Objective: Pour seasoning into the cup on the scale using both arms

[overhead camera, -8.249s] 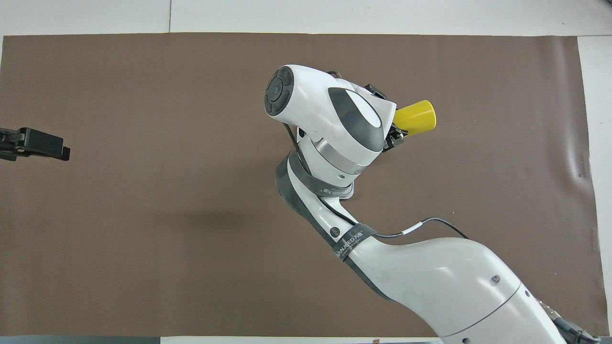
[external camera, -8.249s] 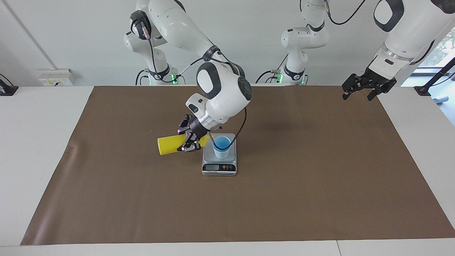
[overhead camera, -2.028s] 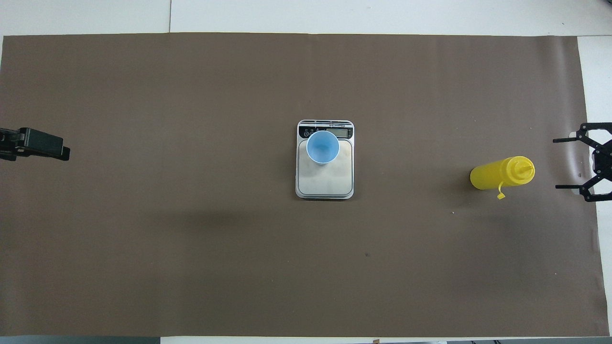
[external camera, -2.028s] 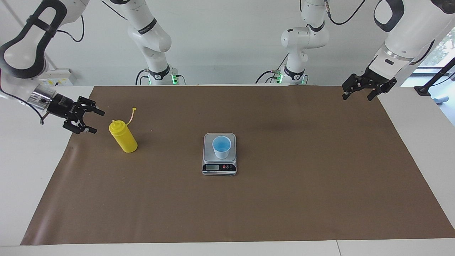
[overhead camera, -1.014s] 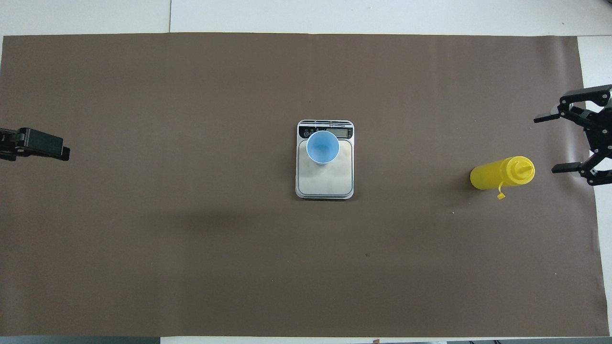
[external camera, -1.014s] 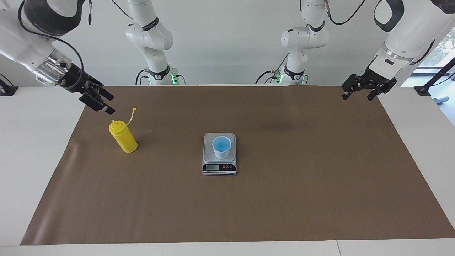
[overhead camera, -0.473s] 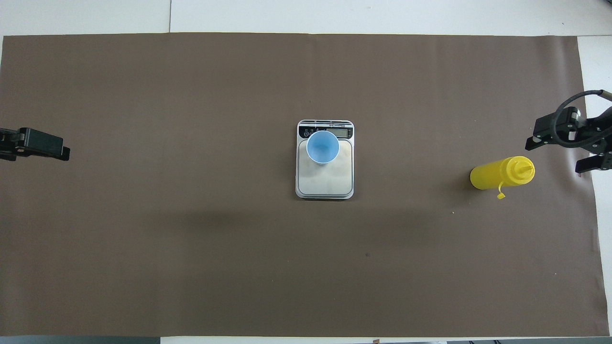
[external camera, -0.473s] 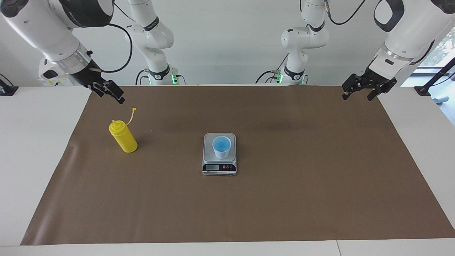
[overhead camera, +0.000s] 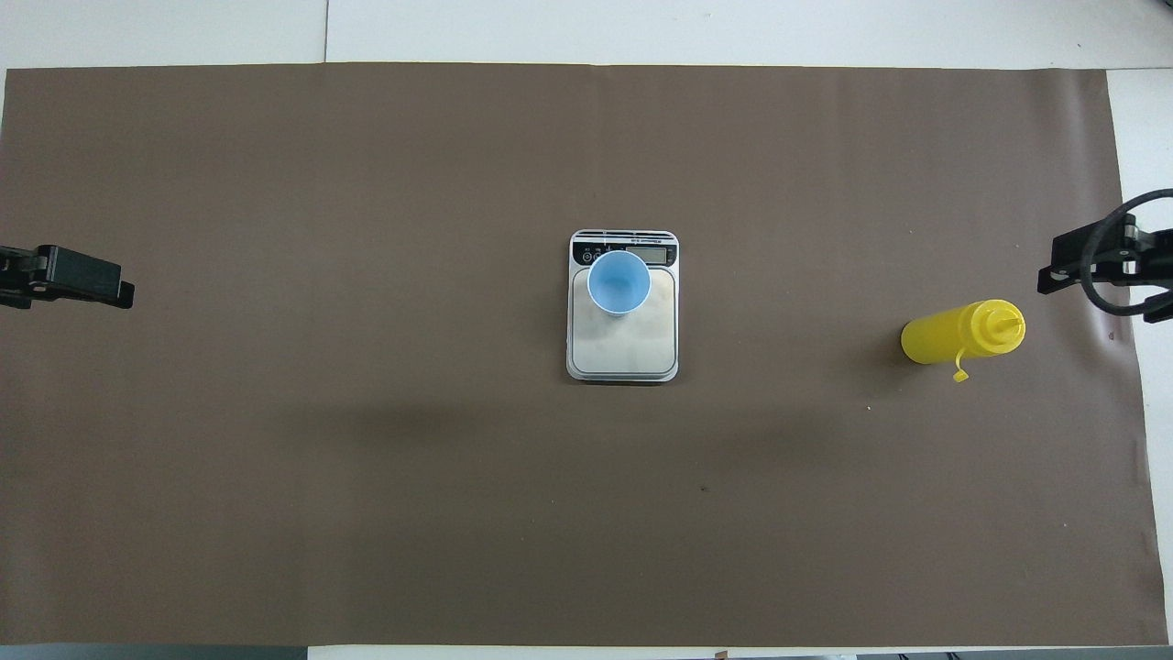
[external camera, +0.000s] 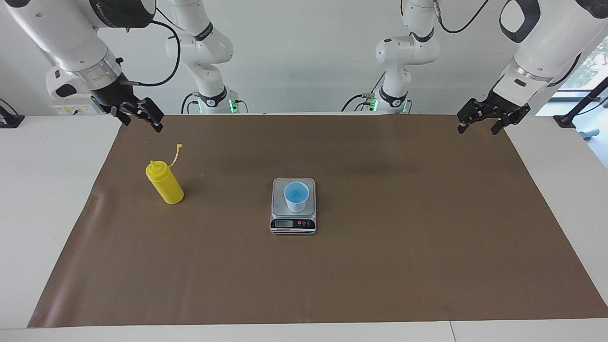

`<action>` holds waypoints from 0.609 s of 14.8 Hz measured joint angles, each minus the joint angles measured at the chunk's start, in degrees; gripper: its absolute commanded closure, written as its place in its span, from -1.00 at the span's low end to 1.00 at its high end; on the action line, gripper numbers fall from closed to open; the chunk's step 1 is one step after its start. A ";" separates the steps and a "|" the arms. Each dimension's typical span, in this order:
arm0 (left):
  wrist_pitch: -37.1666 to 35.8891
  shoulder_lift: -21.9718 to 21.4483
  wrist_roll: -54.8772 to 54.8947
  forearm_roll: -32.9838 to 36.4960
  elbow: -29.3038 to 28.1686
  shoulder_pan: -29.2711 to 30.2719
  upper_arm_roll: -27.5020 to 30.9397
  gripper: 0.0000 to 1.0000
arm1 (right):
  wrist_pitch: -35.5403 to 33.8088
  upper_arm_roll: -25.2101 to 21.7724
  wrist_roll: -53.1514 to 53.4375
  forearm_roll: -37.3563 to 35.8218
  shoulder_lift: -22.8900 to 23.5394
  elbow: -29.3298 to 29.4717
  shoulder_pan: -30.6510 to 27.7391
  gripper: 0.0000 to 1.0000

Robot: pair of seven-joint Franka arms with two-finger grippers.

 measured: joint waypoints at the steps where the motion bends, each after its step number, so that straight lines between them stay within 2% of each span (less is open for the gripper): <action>1: 0.00 0.00 0.00 0.00 0.00 0.00 0.00 -1.00 | 0.04 -0.03 -0.66 -0.34 -0.01 -0.13 0.31 -1.00; 9: 0.00 0.00 0.00 0.00 0.00 0.00 0.00 -1.00 | 0.08 0.20 -1.55 -0.98 -0.16 -1.14 1.09 -1.00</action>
